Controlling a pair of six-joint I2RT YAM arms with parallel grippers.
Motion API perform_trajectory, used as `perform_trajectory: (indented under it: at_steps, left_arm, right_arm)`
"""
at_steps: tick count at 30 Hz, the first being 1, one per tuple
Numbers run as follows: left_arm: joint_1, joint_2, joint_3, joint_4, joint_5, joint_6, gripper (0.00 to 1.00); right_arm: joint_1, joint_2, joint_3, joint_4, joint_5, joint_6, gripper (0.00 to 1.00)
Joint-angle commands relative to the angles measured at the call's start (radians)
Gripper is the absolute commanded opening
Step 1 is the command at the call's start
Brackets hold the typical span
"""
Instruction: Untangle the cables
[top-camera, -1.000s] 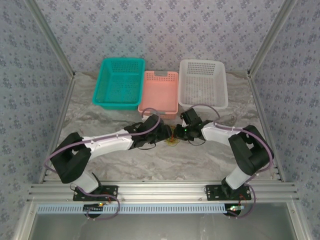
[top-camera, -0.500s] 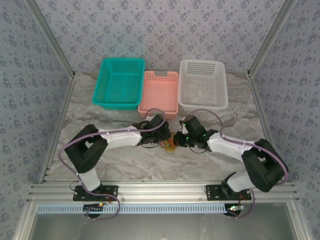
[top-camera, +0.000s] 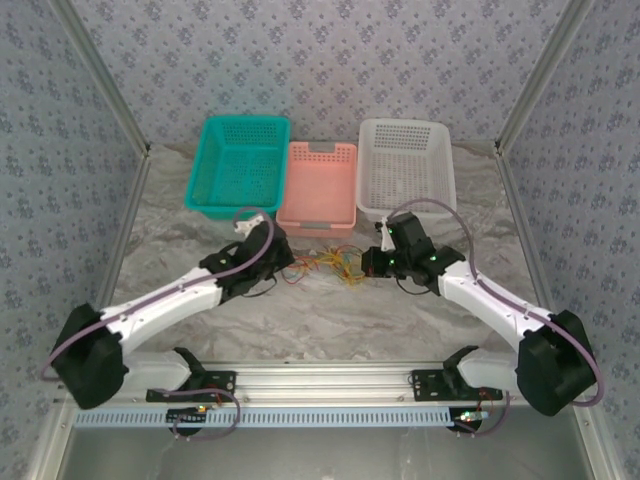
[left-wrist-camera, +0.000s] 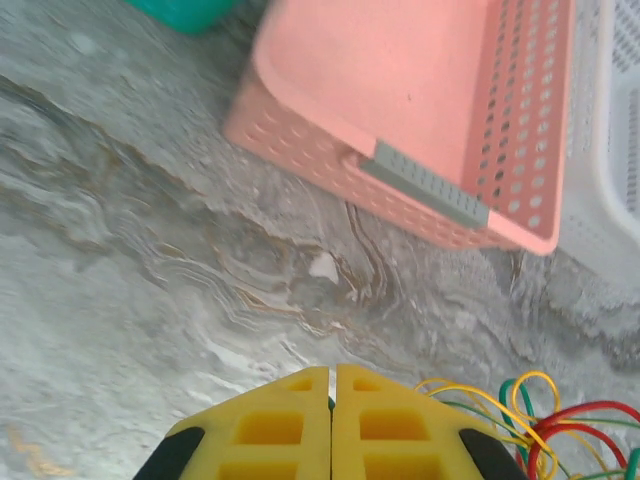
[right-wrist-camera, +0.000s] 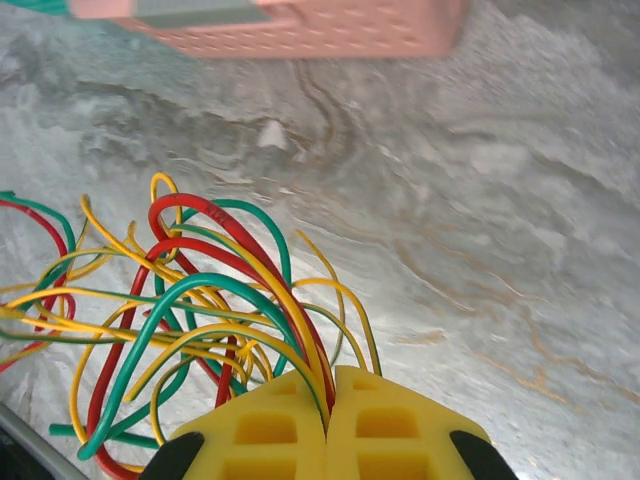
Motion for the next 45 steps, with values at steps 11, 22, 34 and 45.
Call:
perform_trajectory:
  at_steps: [11,22,34,45]
  left_arm:
    - [0.106,-0.186,-0.05,-0.319,-0.118,0.06,0.0]
    - [0.148,-0.133,-0.09,-0.096,0.114,0.099,0.0]
    - [0.102,-0.073,-0.058,0.029,0.241,0.097,0.0]
    - [0.031,-0.003,-0.039,0.127,0.234,0.056,0.0]
  right_arm:
    - [-0.078,-0.028,-0.031,-0.119,0.171,-0.005,0.0]
    - [0.015,0.13,0.018,-0.095,0.182,0.009,0.08]
    - [0.143,-0.203,-0.05,-0.024,0.283,0.011,0.51]
    - [0.328,-0.016,0.014,0.295,0.113,0.324,0.64]
